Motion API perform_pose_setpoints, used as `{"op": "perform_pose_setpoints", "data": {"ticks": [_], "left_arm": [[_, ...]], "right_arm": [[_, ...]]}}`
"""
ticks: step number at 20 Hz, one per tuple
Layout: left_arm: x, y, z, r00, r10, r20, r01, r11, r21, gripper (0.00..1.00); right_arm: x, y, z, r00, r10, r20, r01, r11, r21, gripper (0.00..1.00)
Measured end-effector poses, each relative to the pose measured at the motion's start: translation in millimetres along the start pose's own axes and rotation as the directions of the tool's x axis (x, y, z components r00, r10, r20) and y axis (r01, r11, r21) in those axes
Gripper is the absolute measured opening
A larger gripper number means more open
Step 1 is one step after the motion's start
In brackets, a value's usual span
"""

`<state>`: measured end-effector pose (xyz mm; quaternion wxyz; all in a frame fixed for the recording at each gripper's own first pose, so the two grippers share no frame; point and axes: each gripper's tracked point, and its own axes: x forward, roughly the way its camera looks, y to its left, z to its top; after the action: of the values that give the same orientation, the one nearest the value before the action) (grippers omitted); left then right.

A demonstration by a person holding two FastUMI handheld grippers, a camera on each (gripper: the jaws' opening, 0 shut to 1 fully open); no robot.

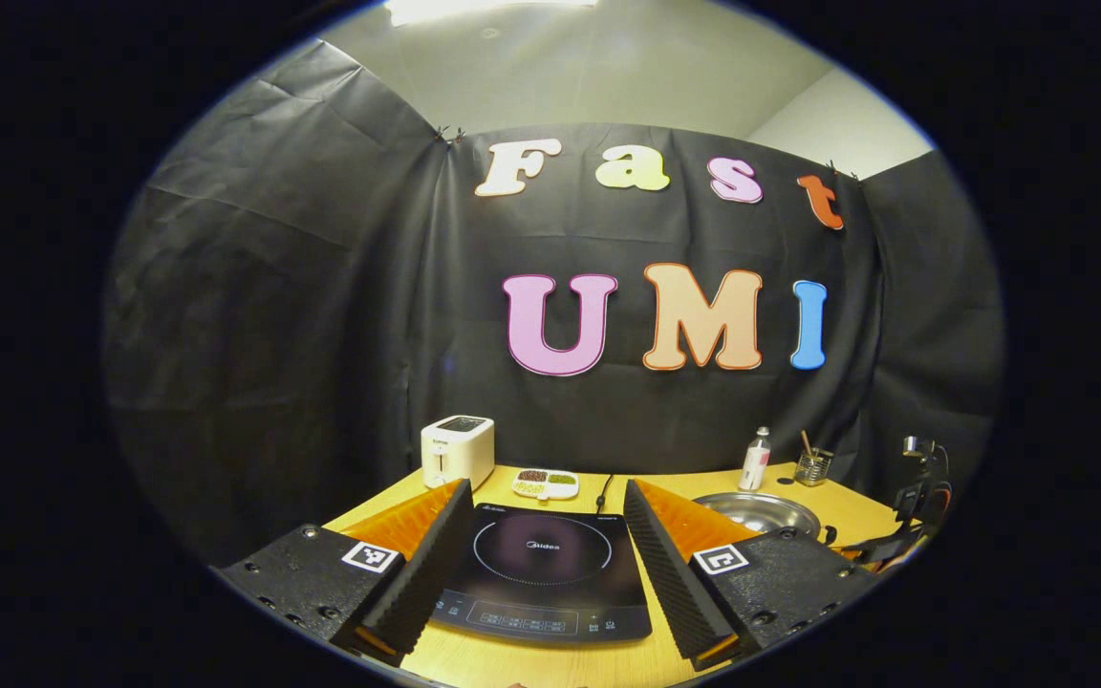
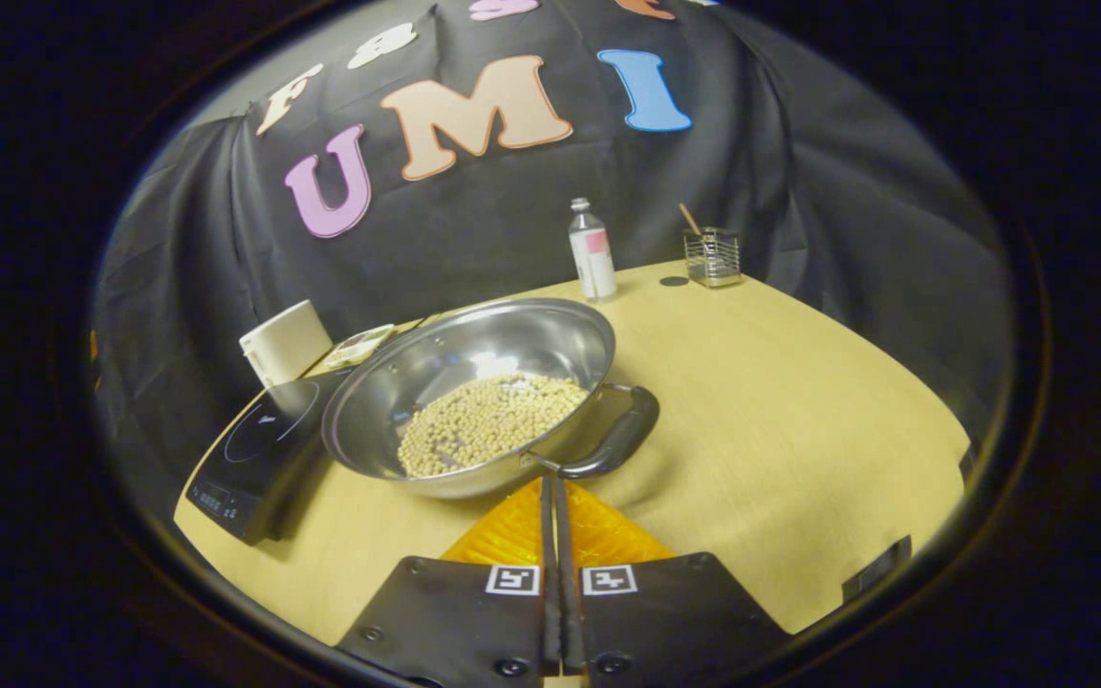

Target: First push the handle of the pot to place it horizontally, then grasp the pot with both hands and set it on the induction cooktop.

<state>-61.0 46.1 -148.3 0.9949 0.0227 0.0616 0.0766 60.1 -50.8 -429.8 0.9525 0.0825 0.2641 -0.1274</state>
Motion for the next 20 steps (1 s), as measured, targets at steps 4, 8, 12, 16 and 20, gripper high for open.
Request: {"op": "perform_pose_setpoints", "data": {"ticks": [4,8,12,16,20], "left_arm": [[5.4,-2.9,-5.1,1.0,-0.003,-0.014,0.003,1.0,-0.016,0.96],[13.9,-5.5,-14.3,0.999,-0.003,-0.032,0.002,1.0,-0.022,0.96],[23.8,-10.7,-23.6,0.998,-0.012,-0.06,0.01,0.999,-0.032,0.92],[29.9,-9.9,-27.9,0.997,-0.002,-0.074,-0.001,0.999,-0.034,0.96],[36.2,-12.1,-33.7,0.996,0.001,-0.089,-0.005,0.999,-0.039,0.92]], "right_arm": [[11.5,-13.9,10.0,1.0,-0.023,-0.004,0.023,1.0,0.001,0.0],[23.2,-24.2,19.7,0.999,-0.04,-0.002,0.04,0.999,-0.007,0.02],[34.7,-33.1,28.6,0.998,-0.058,-0.003,0.058,0.998,-0.02,0.02],[43.3,-38.2,33.4,0.998,-0.061,-0.005,0.061,0.998,-0.025,0.0],[51.9,-41.6,38.0,0.998,-0.066,-0.004,0.066,0.997,-0.037,0.02]]}}
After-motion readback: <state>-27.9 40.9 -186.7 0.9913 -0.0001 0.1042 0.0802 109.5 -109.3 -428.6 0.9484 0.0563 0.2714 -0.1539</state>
